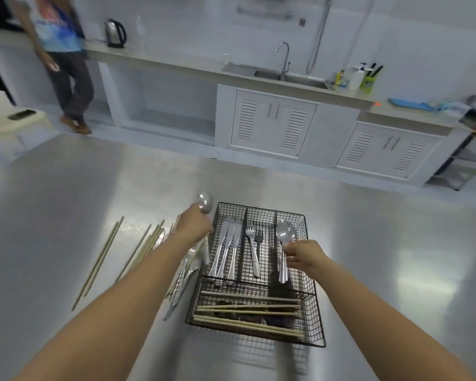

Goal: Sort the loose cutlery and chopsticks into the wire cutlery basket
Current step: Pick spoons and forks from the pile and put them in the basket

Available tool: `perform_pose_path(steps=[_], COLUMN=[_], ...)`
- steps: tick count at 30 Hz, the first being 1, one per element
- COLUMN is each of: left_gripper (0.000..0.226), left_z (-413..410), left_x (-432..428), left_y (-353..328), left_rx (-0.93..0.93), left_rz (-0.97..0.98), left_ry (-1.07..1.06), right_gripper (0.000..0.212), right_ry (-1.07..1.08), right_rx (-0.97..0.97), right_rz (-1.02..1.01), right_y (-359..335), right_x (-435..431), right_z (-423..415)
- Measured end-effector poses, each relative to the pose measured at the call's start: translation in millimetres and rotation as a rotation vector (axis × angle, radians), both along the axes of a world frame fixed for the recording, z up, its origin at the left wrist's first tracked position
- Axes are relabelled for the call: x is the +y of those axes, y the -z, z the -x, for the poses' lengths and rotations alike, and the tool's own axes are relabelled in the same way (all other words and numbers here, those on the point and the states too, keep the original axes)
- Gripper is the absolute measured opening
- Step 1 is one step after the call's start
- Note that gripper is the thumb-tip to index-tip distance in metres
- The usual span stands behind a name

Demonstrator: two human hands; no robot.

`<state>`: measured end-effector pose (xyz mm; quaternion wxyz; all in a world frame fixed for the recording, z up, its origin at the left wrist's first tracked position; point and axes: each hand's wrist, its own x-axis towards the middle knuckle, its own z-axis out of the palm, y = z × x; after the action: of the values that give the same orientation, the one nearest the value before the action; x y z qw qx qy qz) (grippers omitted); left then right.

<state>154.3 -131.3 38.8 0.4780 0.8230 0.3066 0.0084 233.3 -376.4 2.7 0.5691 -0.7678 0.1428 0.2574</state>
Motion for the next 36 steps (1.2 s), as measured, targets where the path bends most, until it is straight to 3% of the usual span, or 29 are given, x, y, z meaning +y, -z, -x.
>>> perform_pose_path(steps=[5,9,12,16,22,27,36], left_gripper=[0.036,0.043,0.042,0.032,0.037,0.033,0.019], left_z=[-4.3,-8.6,-18.4,-38.0,-60.7,-62.1,-47.0], left_x=[-54.7,-90.5,-118.7,-155.4,-203.0,-208.4,-146.2], left_y=[-5.1,4.3,12.6,24.0,34.2,42.0,25.1], left_rx=[-0.039,0.026,0.107,0.181,0.186,0.198,-0.171], left_rz=[0.386,0.478,0.429,0.296,-0.043,-0.138,-0.246], left_ry=[0.072,0.123,0.096,0.097,0.191,0.271,-0.003], right_gripper=[0.015,0.012,0.019,0.031,0.017,0.011,0.017], right_ry=[0.086,0.027,0.033,0.131,0.203,0.153,0.105], right_rx=[-0.034,-0.165,-0.319,-0.273,-0.151,-0.134,-0.247], right_rz=[0.167,0.313,0.330,0.141,-0.072,-0.074,-0.072], right_y=[9.6,8.3,-0.5,-4.1,7.7,11.9,-3.5], right_x=[-9.0,-9.7,-22.0,-48.5,-80.7,-88.5,-39.6], right_z=[-6.4,-6.3,-10.6,-13.1,3.7,13.3,23.5])
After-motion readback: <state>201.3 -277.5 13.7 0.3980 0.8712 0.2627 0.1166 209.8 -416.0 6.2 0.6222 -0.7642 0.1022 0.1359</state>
